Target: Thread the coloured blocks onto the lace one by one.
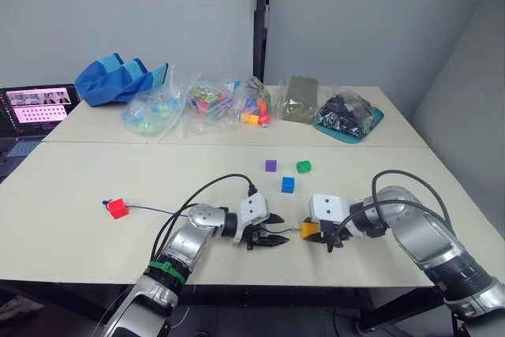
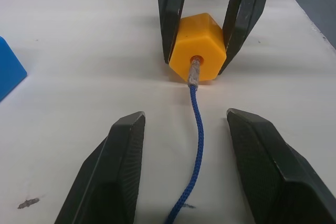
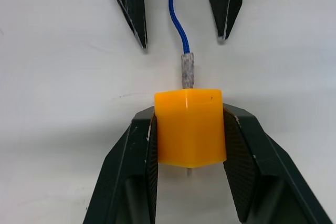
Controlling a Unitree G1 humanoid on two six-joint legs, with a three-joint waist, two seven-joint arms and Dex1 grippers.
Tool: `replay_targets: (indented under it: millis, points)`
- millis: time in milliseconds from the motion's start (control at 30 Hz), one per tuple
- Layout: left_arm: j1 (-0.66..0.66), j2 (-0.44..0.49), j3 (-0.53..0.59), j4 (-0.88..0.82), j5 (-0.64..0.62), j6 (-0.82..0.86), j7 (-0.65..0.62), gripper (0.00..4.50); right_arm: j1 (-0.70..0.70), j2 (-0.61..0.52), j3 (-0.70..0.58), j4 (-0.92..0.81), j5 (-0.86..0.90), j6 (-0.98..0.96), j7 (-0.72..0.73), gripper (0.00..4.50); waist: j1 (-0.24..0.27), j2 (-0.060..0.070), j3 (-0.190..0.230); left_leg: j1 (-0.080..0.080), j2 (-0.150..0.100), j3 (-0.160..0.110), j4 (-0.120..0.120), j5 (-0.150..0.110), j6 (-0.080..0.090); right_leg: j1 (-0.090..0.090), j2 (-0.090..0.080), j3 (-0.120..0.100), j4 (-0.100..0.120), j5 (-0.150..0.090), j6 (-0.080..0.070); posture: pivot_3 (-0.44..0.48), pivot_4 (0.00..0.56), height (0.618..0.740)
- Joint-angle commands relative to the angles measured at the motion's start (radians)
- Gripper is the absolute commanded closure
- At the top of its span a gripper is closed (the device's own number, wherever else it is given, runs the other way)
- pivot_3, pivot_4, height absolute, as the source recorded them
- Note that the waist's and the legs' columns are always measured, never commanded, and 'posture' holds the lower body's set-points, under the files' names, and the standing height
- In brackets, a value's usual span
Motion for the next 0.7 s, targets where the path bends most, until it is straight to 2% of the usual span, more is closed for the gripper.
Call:
replay_targets:
  millis: [33,200,233,700]
  points:
    - [-0.006,0.013,-0.019,-0.043,-0.009,0.043,-0.038,2.74,0.001,0.006,0.004,-0.005,-0.002,-0.008,-0.003,3.31,-0.001,0.000,0.000,0.000,0.000,0.000,0.000,0.000,0.000,0.000,0.000,0.000,0.000,0.000,0.000,0.000,0.150,0.717]
    - [-0.016,0.004,-0.015,-0.038,-0.012,0.062,-0.035,4.37,0.011,0.005,0.003,-0.013,-0.003,-0.004,-0.008,3.31,0.000,0.000,0.000,0.000,0.000,0.000,0.000,0.000,0.000,0.000,0.000,0.000,0.000,0.000,0.000,0.000,0.150,0.717]
    - [-0.018,-0.002,-0.014,-0.036,-0.014,0.067,-0.031,4.50,0.013,0.005,0.003,-0.016,-0.003,-0.002,-0.009,3.31,0.000,0.000,0.000,0.000,0.000,0.000,0.000,0.000,0.000,0.000,0.000,0.000,0.000,0.000,0.000,0.000,0.150,0.717]
    - [-0.067,-0.101,-0.045,0.043,0.016,0.063,0.007,4.50,0.026,0.006,-0.005,-0.054,0.016,0.035,-0.010,3.31,0.002,0.000,0.000,0.000,0.000,0.000,0.000,0.000,0.000,0.000,0.000,0.000,0.000,0.000,0.000,0.000,0.150,0.717]
